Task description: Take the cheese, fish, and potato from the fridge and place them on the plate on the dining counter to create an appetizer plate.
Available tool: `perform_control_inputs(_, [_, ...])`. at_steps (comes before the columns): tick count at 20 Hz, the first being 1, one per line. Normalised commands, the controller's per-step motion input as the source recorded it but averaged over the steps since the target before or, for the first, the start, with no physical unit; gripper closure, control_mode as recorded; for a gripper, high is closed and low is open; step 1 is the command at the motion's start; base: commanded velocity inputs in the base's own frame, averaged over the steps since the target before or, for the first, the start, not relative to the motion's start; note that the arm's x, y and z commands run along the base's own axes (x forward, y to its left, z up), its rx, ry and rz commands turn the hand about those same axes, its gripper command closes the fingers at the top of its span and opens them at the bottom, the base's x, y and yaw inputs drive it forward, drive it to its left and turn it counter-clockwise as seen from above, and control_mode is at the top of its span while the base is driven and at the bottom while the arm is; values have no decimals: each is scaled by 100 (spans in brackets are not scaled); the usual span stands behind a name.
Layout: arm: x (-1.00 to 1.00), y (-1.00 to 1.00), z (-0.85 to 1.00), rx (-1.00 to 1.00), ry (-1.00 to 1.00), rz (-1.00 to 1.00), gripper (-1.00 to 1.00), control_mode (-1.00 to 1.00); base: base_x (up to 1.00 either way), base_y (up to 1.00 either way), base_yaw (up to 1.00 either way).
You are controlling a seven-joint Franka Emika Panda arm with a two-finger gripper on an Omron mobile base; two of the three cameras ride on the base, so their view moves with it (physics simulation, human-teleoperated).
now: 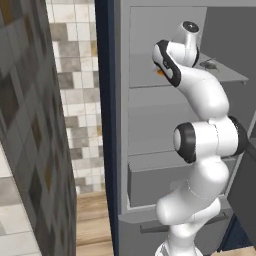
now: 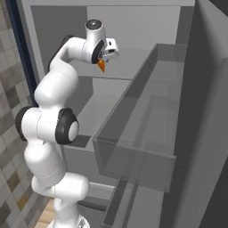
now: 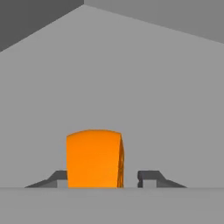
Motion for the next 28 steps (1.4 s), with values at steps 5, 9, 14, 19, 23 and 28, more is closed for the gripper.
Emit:
perform_control_inputs(5, [1,-4,-1,0,0,2,100,-100,0,0,0])
perform_control_inputs(9, [-70,-20,-4,0,0,0,100,-100,0,0,0])
perform_control_inputs(14, [-100,-32,-2,0,-13,0,100,-100,0,0,0])
perform_control_inputs(19, [-100,-26,0,0,-21,0,100,-100,0,0,0])
perform_control_inputs(23, [-50,-14,0,0,-5,0,100,100,-50,-15,0])
perform_control_inputs(28, [0,0,0,0,0,0,100,100,-100,-33,-1])
